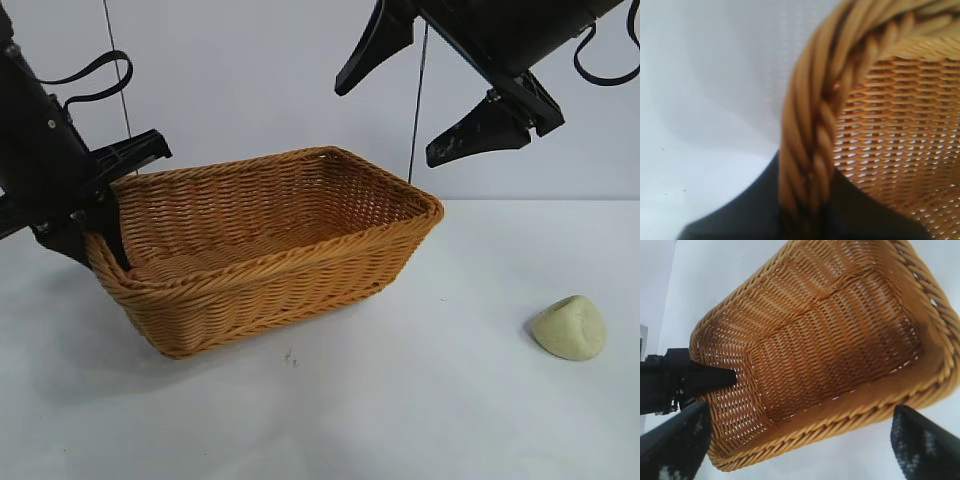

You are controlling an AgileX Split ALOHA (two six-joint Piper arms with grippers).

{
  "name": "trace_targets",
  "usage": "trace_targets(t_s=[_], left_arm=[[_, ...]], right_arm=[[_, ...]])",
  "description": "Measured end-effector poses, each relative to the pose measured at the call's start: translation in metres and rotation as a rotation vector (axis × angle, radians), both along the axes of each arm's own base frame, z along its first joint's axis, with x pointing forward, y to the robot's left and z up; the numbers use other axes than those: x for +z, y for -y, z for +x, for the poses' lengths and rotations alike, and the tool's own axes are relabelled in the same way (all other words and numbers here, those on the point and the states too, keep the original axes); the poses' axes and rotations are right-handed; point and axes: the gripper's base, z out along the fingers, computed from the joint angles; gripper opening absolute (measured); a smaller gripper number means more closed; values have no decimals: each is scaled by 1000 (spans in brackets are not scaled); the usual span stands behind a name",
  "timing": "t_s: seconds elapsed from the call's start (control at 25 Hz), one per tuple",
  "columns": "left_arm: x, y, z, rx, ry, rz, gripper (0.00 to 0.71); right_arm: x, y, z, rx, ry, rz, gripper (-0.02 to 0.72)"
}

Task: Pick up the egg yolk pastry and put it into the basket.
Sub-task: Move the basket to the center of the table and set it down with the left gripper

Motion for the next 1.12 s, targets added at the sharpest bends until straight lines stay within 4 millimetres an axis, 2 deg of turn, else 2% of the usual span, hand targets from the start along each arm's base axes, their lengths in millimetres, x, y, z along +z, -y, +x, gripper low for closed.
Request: trace_targets(t_s=[0.16, 0.32, 0.84, 0.96, 1.12], left_arm=[[7, 7, 16, -211, -3, 29, 81], [17, 13, 19, -369, 0, 8, 81], [17, 15, 22, -436, 45, -5, 81], [10, 16, 24, -435, 35, -5, 81], [-17, 17, 27, -434, -31, -4, 81]], right_arm=[[0, 0, 0, 1, -1, 0, 695], [0, 0, 0, 1, -1, 0, 695], [0, 0, 0, 1, -1, 0, 695], [0, 0, 0, 1, -1, 0, 695], [0, 0, 0, 1, -1, 0, 695]])
